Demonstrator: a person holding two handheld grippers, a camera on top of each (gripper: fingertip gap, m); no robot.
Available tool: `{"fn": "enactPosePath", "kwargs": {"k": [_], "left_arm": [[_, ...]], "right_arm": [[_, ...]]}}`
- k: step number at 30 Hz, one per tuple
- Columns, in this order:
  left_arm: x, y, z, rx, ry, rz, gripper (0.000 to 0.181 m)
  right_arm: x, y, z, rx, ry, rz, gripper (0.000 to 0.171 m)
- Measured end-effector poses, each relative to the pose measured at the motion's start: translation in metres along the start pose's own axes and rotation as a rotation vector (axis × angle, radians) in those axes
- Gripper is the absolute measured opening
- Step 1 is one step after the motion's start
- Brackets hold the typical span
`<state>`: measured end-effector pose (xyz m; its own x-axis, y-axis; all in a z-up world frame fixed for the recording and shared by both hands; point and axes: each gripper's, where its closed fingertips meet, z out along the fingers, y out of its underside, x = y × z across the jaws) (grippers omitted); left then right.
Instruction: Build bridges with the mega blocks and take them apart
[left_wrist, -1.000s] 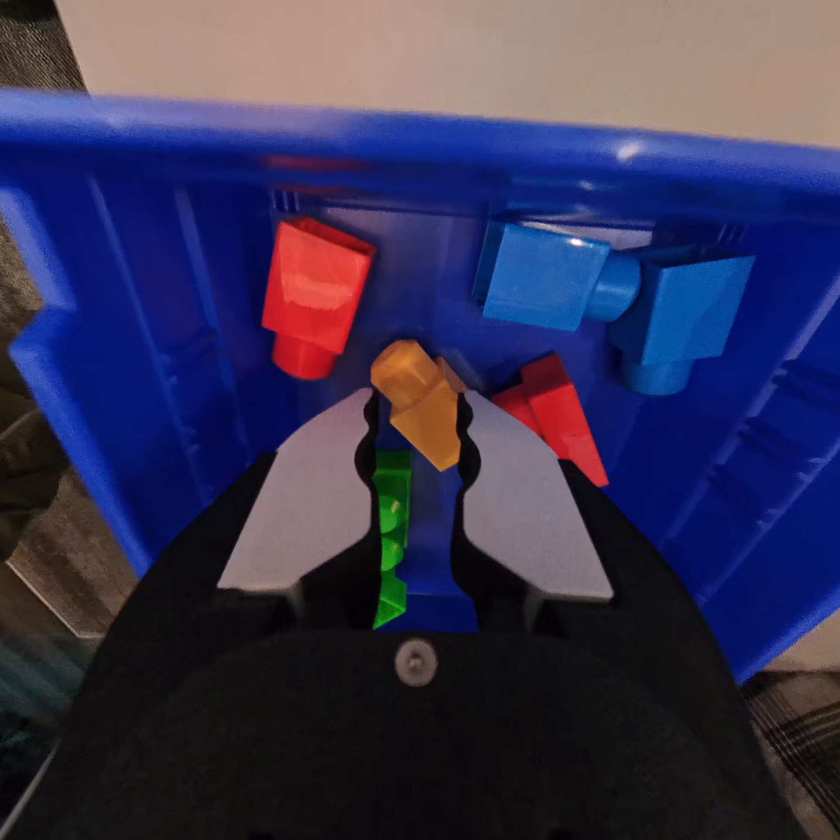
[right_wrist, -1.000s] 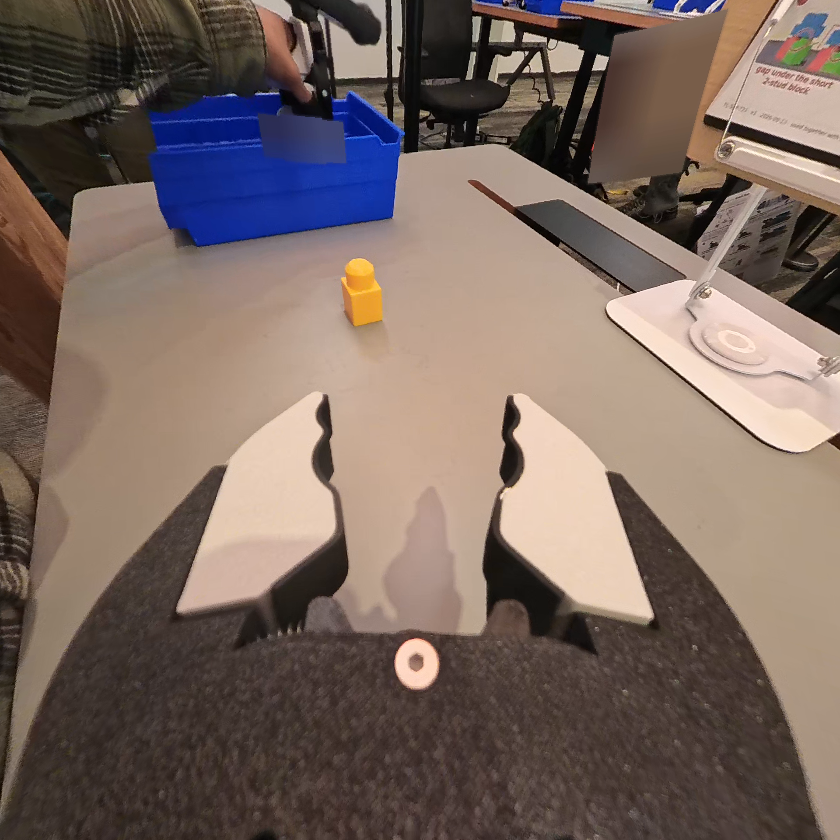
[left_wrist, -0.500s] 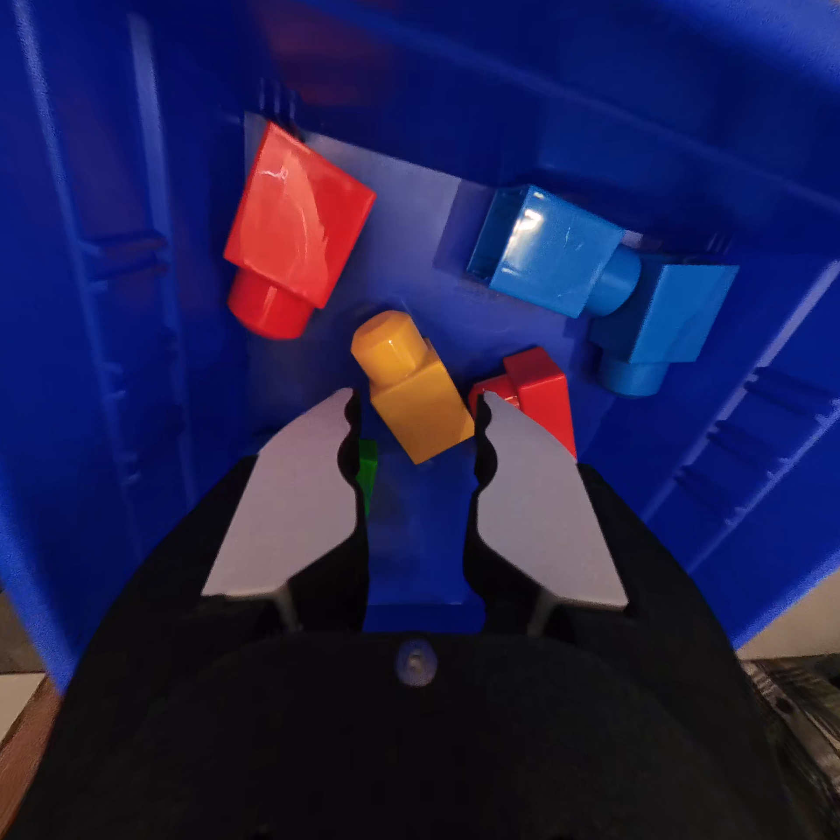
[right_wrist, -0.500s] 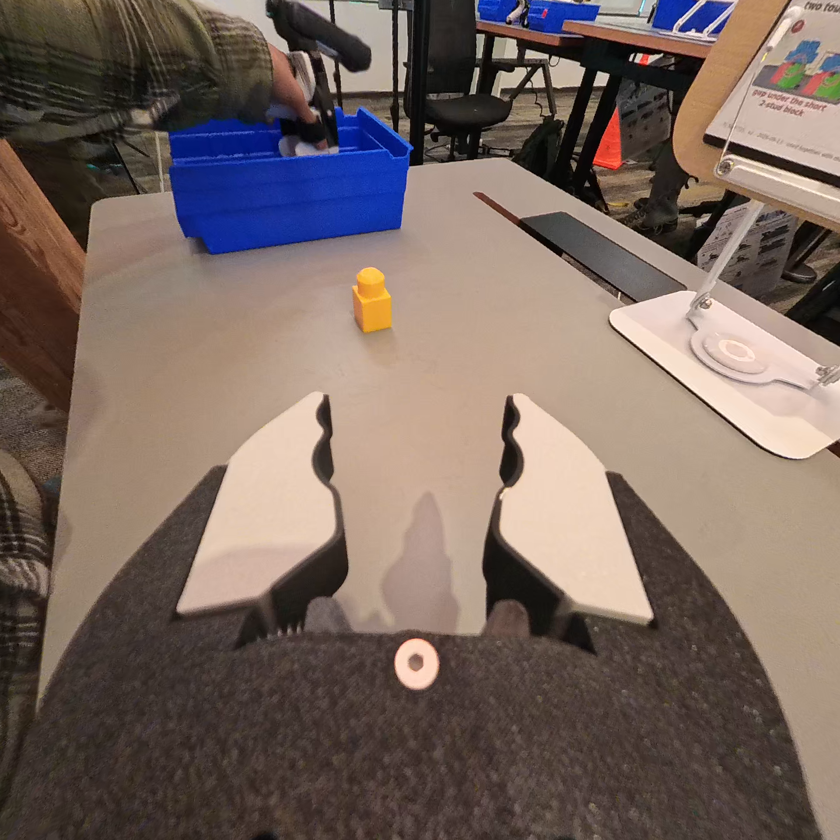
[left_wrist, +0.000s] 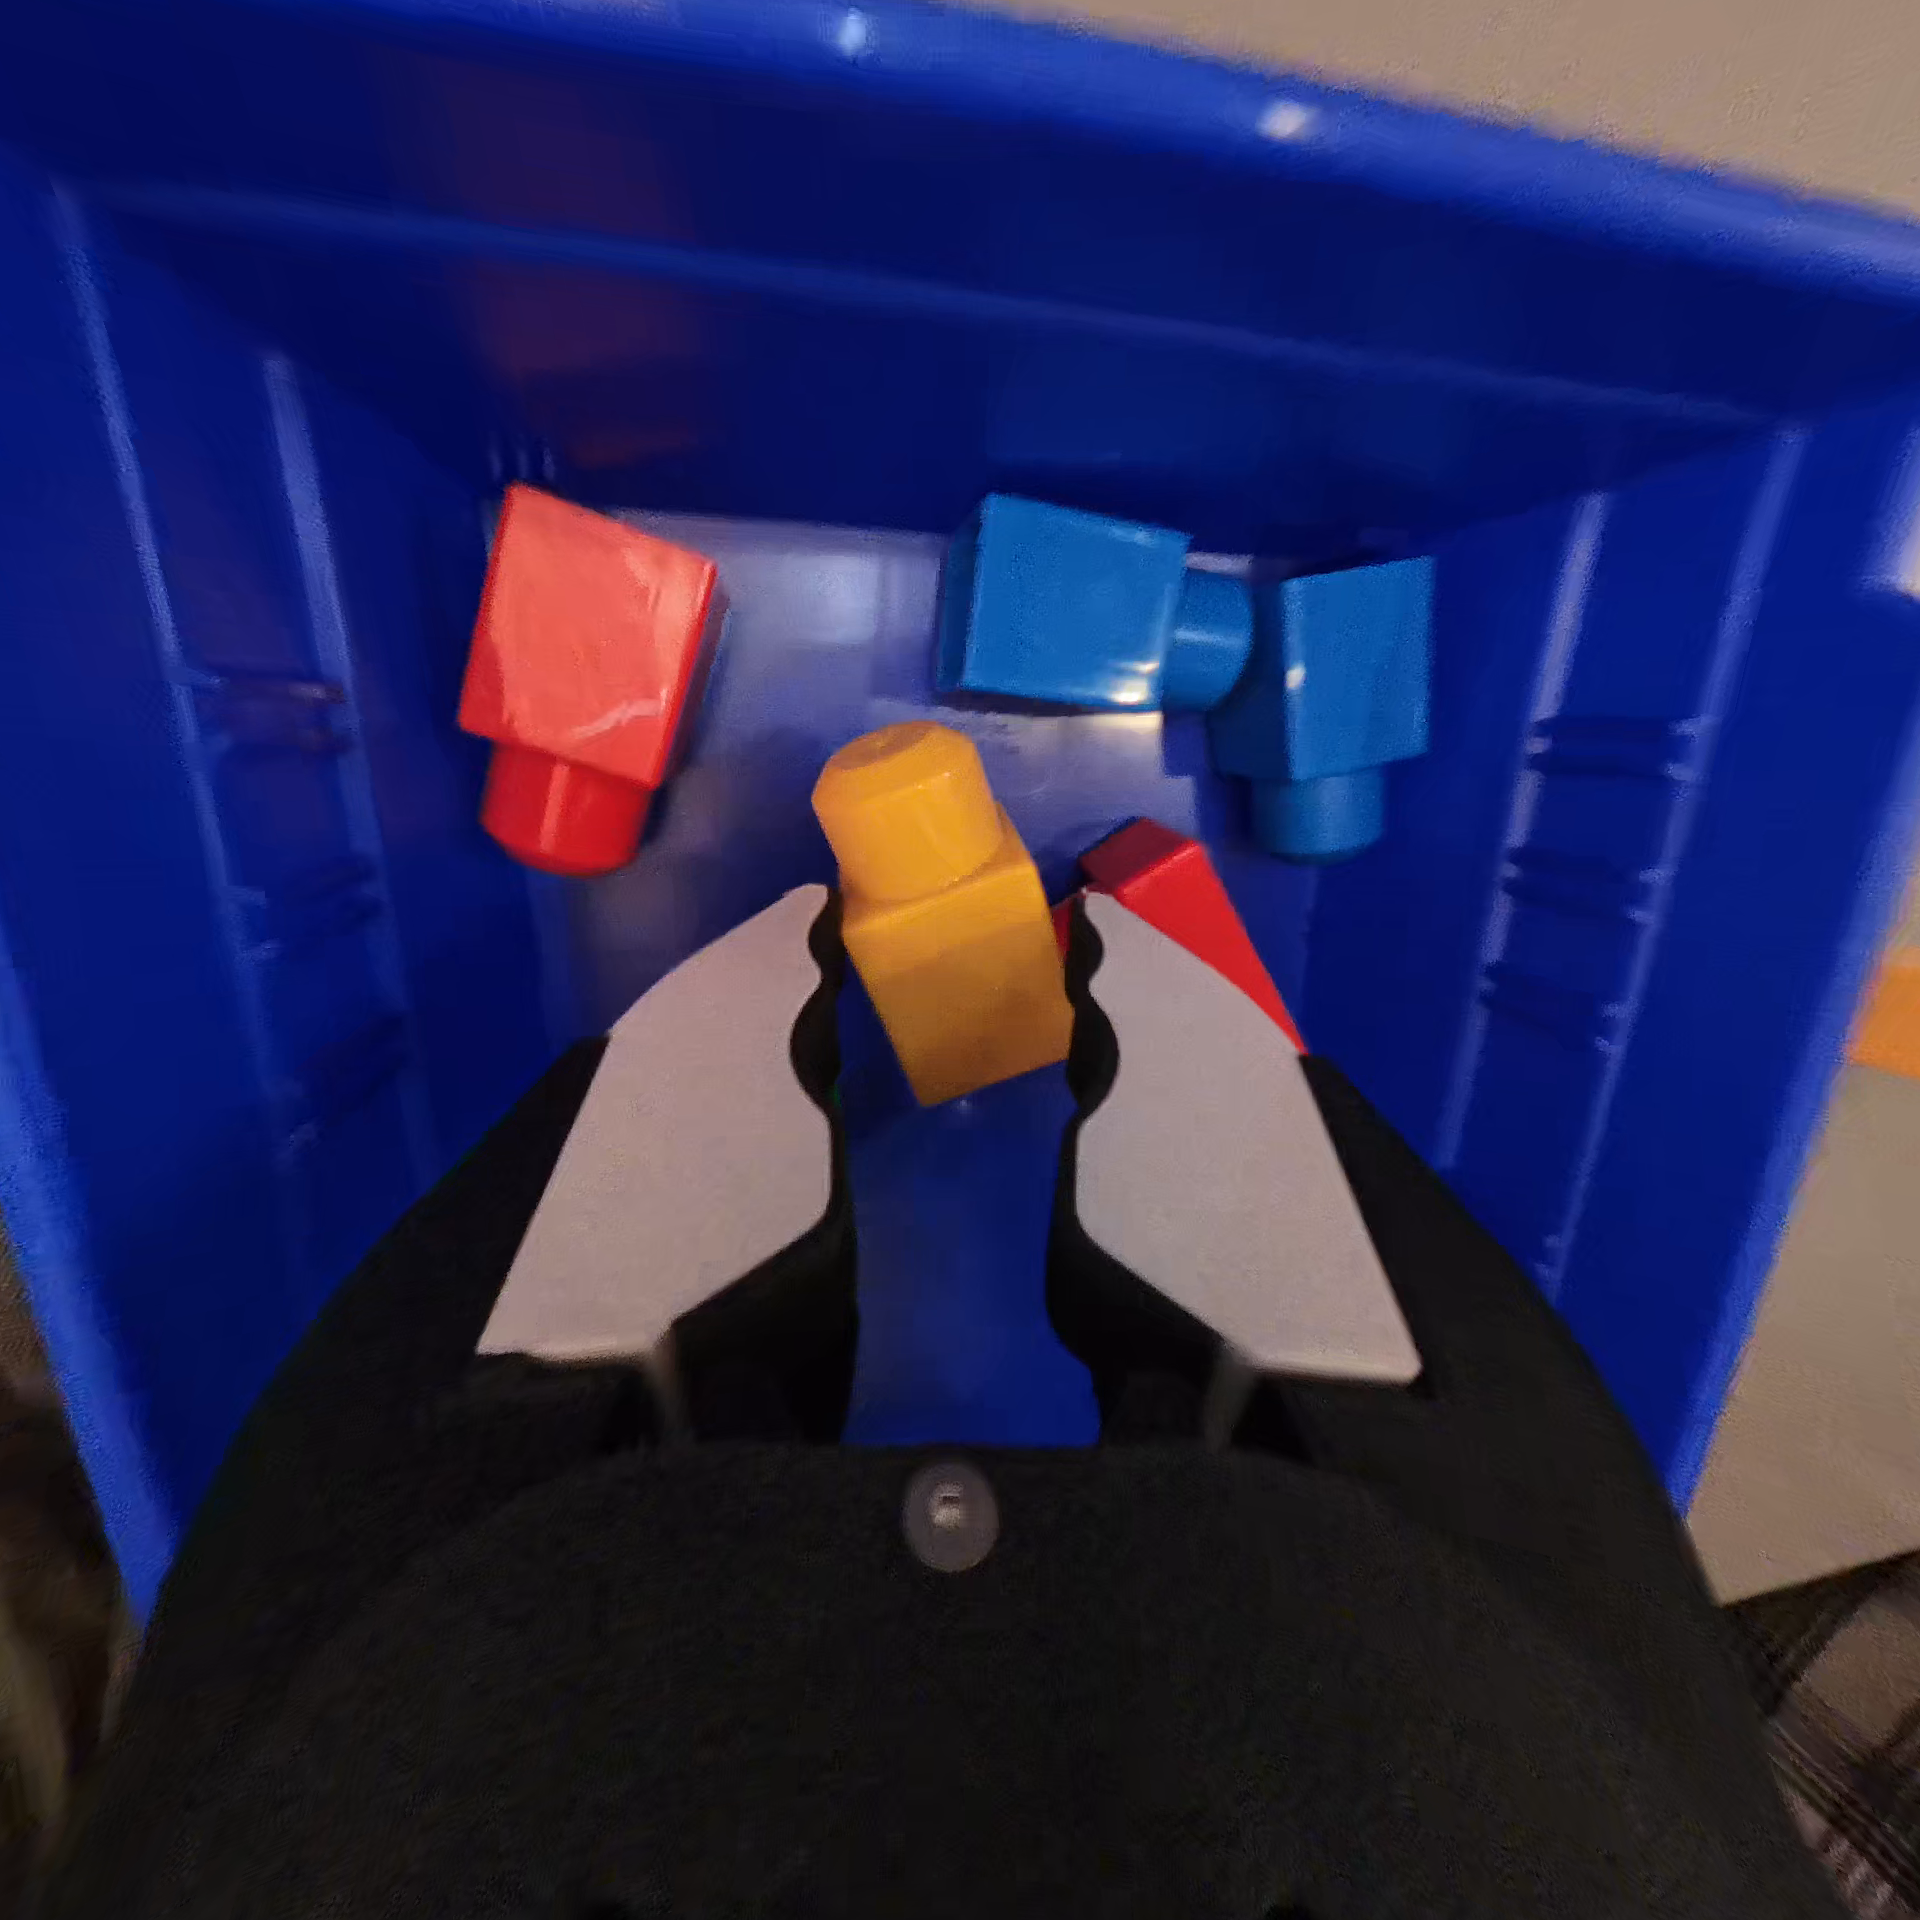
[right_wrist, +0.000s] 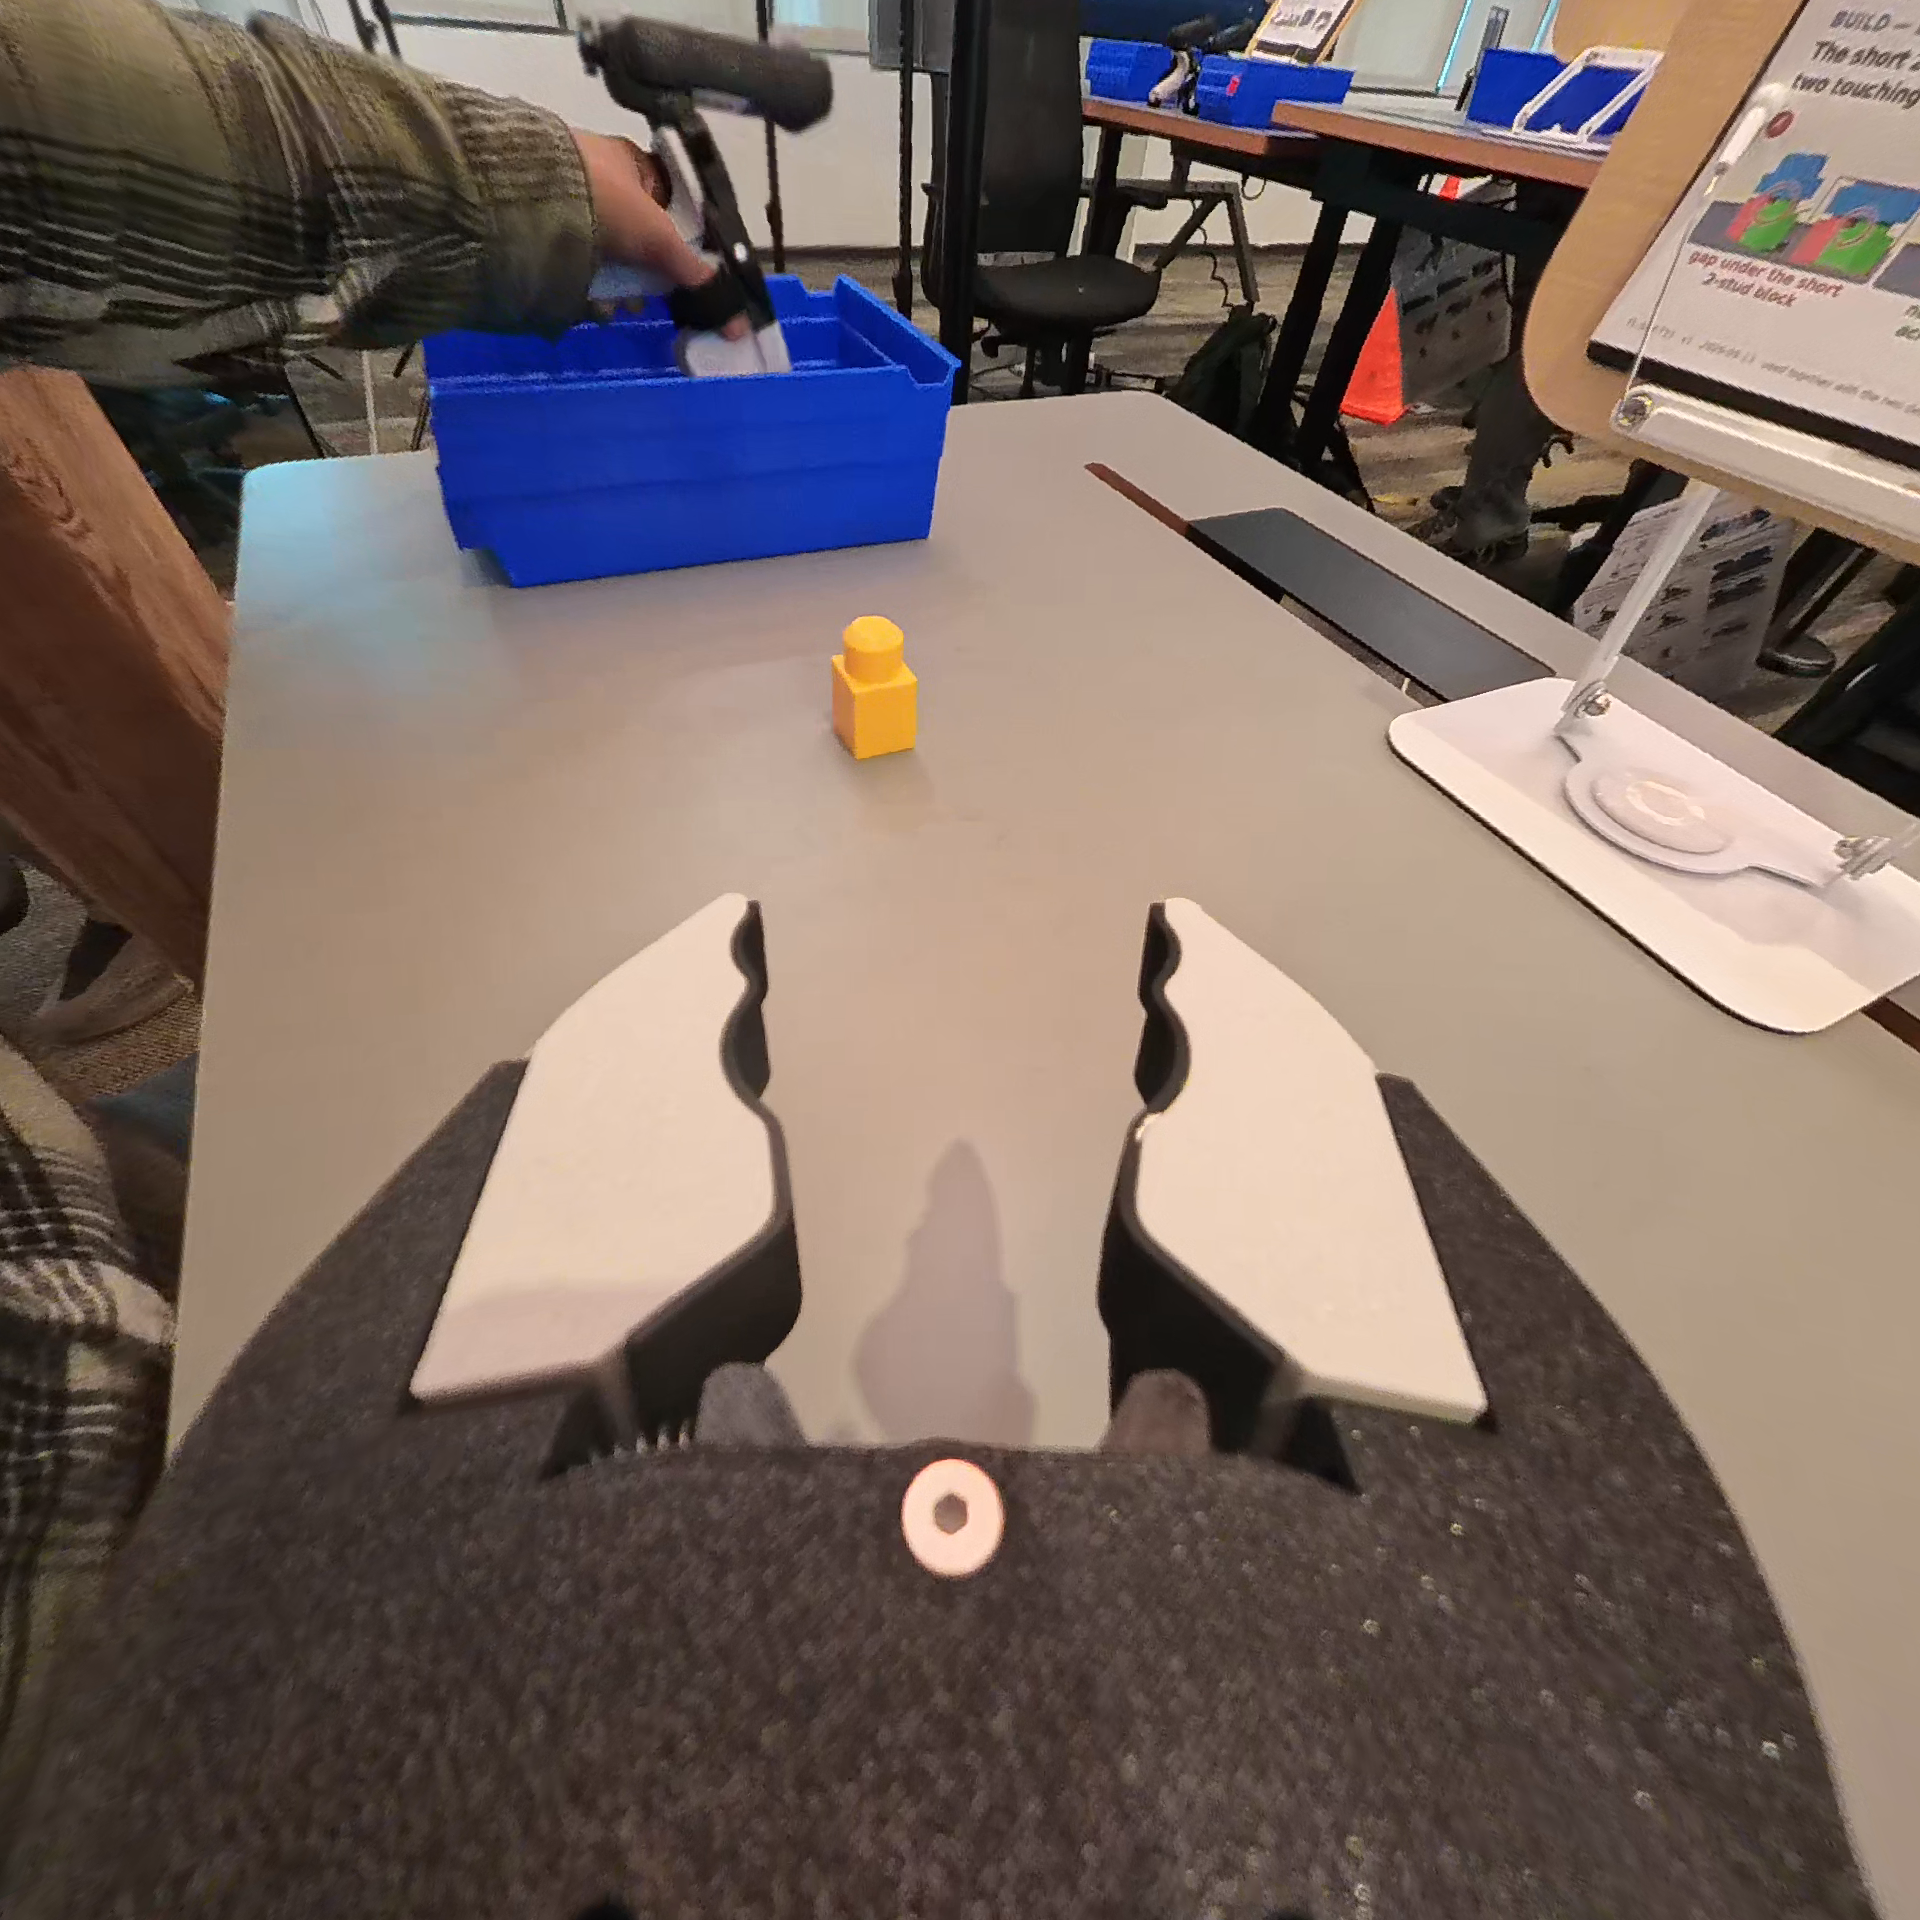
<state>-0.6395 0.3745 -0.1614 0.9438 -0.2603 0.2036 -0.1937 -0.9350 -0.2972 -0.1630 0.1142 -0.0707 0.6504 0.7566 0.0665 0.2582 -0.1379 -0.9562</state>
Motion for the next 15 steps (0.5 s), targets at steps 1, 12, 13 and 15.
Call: {"fn": "enactPosePath", "kwargs": {"k": [1,12,13,15], "left_arm": [[0.006,-0.004,-0.005,0.048,0.036,0.024,0.041],[0.018,0.059,-0.004,-0.266,0.051,0.667,0.041],[0.017,0.069,-0.002,-0.336,0.063,0.68,0.041],[0.004,0.081,0.003,-0.457,0.009,0.733,0.041]], "right_arm": [[-0.001,0.001,0.0,-0.002,-0.001,-0.001,0.069],[-0.014,0.002,-0.005,-0.014,0.005,-0.017,0.068],[-0.015,0.003,-0.005,-0.018,0.006,-0.016,0.068],[-0.016,0.004,-0.005,-0.027,0.01,-0.016,0.068]]}}
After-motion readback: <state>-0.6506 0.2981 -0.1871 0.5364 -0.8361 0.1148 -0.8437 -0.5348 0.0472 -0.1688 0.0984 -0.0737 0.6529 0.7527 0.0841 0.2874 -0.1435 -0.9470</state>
